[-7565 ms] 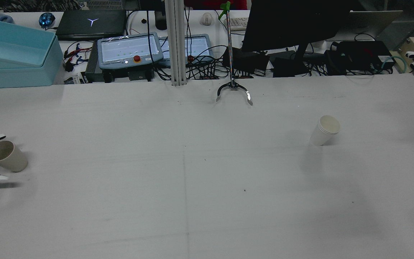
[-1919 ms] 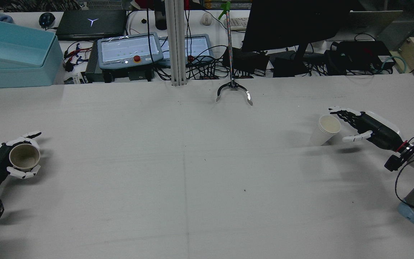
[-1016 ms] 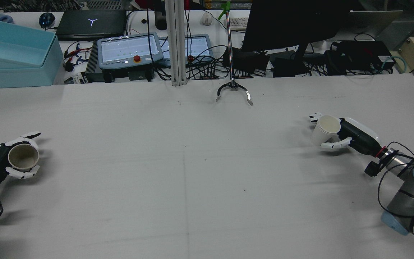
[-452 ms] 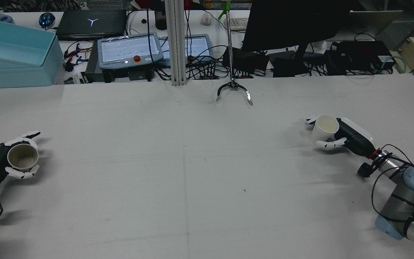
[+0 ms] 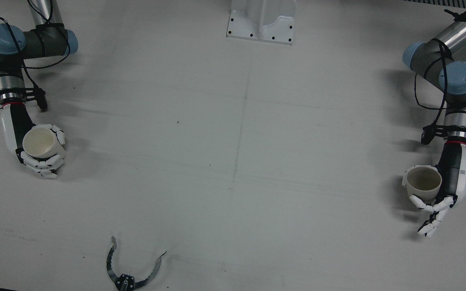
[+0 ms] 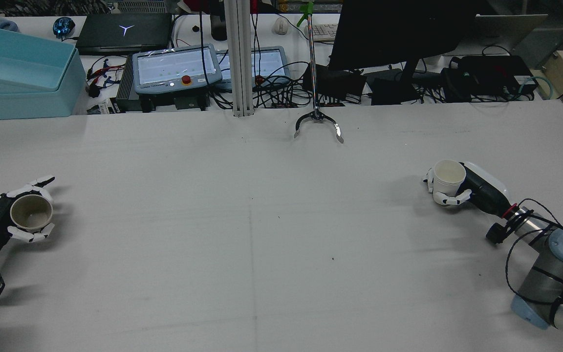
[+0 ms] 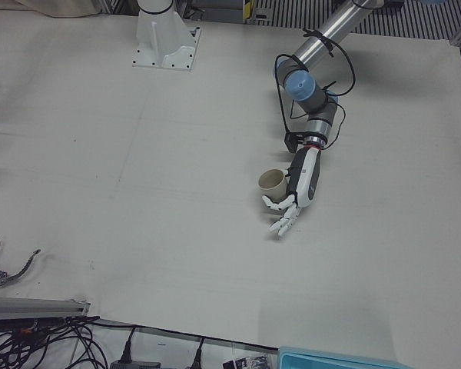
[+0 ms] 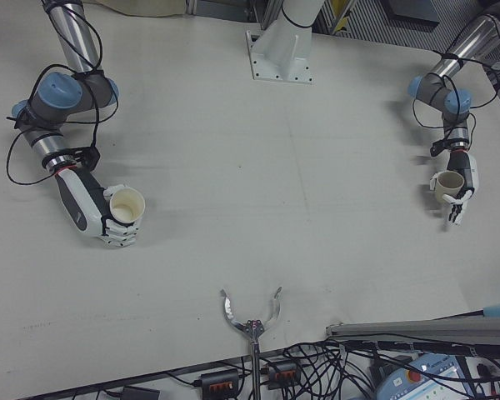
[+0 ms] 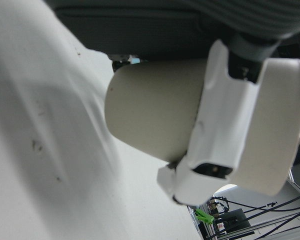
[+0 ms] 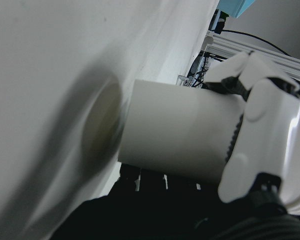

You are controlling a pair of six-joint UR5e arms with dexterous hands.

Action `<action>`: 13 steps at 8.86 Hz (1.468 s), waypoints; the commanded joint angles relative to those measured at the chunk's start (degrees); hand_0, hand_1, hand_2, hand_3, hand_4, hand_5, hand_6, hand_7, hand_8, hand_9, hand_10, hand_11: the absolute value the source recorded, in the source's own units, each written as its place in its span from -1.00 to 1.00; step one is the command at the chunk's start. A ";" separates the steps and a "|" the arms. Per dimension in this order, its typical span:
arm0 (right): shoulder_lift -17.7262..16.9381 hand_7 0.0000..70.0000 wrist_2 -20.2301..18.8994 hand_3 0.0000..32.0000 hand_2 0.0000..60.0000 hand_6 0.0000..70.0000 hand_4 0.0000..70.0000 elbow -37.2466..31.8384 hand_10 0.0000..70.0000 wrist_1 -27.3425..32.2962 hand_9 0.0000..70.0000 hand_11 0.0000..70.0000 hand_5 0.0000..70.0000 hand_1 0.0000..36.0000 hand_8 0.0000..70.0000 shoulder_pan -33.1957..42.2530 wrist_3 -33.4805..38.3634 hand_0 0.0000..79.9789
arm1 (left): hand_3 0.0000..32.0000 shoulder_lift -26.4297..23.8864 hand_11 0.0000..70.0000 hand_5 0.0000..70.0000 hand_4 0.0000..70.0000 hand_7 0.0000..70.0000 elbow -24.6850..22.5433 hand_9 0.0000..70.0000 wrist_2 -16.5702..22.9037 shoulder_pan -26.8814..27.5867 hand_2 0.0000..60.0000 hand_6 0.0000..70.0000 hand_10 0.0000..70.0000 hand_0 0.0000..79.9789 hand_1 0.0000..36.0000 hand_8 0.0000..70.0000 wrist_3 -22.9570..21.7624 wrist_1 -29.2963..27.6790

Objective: Pour water
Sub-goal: 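Lift both cups and bring them toward each other above the table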

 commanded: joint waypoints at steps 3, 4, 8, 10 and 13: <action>-8.99 1.00 -0.04 -1.00 0.72 0.68 0.15 12.66 0.46 -0.61 1.00 1.00 1.00 -0.33 0.85 2.44 1.43 0.18 | -1.00 0.01 -0.59 1.00 0.98 -0.54 -2.73 -0.72 0.06 0.17 1.00 -0.54 -0.78 1.00 1.00 -0.70 0.38 2.18; -11.38 1.00 -0.30 -1.00 0.68 0.64 0.10 18.55 0.44 -2.87 1.00 1.00 1.00 -0.23 0.79 5.59 1.16 0.21 | -1.00 -0.60 -0.60 1.00 0.95 -0.54 -2.99 -0.73 0.06 0.70 1.00 -0.55 -0.79 1.00 1.00 -0.70 0.56 2.18; -12.55 1.00 -7.24 -1.00 0.73 0.61 0.07 33.79 0.38 -16.25 1.00 0.95 1.00 0.06 0.69 13.52 -1.11 0.31 | -1.00 -10.58 -0.60 1.00 0.92 -0.53 -7.74 -0.72 0.24 5.53 1.00 -0.54 -0.79 1.00 1.00 -0.70 1.00 14.90; -8.80 1.00 -7.16 -1.00 0.78 0.60 0.07 38.79 0.39 -25.77 1.00 0.97 1.00 0.09 0.66 13.53 -2.61 0.30 | -1.00 -17.97 -0.58 1.00 0.99 -0.51 -7.13 -0.71 0.15 9.29 1.00 -0.50 -0.78 1.00 1.00 -0.69 4.83 17.92; -1.32 1.00 -6.81 -1.00 1.00 0.72 0.24 45.74 0.35 -43.09 1.00 0.93 1.00 0.44 0.60 9.94 -7.53 0.40 | -1.00 -27.39 -0.57 1.00 1.00 -0.50 -4.24 -0.69 -0.29 10.71 1.00 -0.47 -0.77 1.00 1.00 -0.66 13.21 19.50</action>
